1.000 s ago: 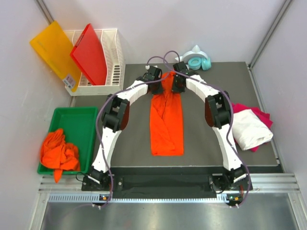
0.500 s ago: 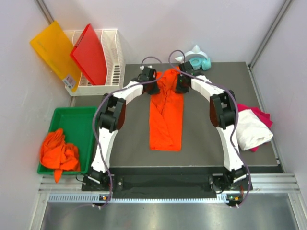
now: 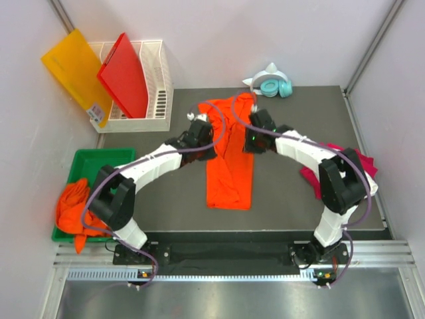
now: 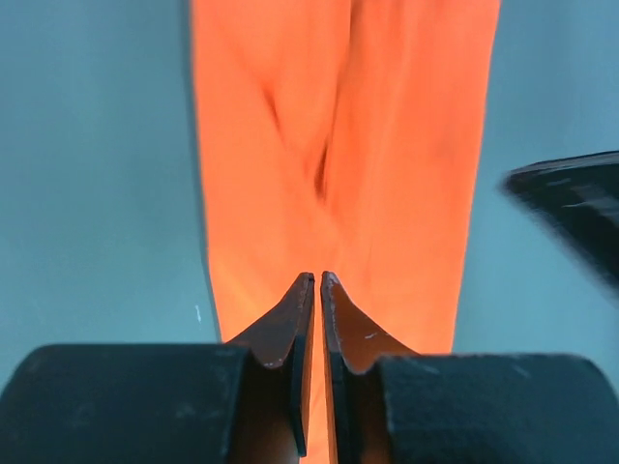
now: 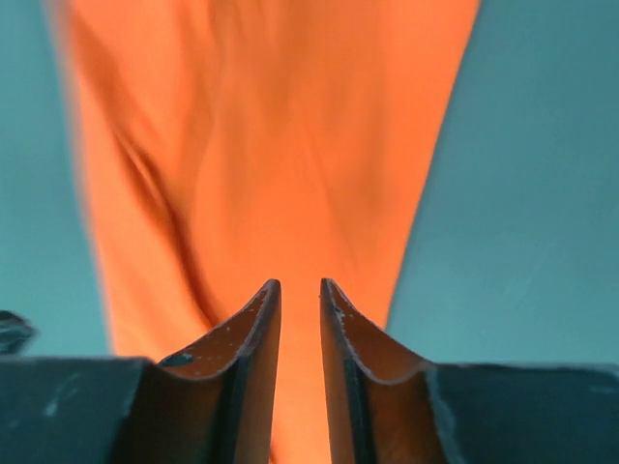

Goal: Fold and stack the t-shirts
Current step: Grab the bottom of the folded rectangular tshirt with both arms

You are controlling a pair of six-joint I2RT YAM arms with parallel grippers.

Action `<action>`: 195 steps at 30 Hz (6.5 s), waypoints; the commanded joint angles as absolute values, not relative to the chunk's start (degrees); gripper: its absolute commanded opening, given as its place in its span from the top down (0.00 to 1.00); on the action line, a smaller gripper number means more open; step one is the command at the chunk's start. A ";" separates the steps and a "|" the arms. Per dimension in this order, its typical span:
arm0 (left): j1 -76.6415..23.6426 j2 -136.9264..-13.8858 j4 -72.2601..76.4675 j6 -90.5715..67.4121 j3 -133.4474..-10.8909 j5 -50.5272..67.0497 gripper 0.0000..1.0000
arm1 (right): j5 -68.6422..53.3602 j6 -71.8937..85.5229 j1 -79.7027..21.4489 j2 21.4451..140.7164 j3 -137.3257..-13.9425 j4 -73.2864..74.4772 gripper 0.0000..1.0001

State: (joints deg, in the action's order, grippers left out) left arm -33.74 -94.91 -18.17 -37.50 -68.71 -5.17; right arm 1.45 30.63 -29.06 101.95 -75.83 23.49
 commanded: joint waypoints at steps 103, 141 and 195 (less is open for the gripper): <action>-58.80 -58.89 -26.63 -51.59 -38.32 -30.67 0.82 | 11.25 33.66 -56.95 85.08 -53.00 23.47 0.40; -58.80 -59.68 -26.81 -55.11 -35.77 -29.27 0.83 | 10.19 35.68 -60.64 79.72 -46.58 22.93 1.00; -58.80 -83.49 -4.32 -43.60 -41.48 -17.58 0.85 | 9.23 21.09 -33.75 124.61 -116.53 32.25 0.68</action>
State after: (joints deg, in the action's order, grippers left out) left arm -58.61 -81.14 -11.68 -46.50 -37.52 -20.34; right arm 11.79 22.44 -34.96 121.84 -108.88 31.05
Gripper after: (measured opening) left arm 0.151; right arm 0.321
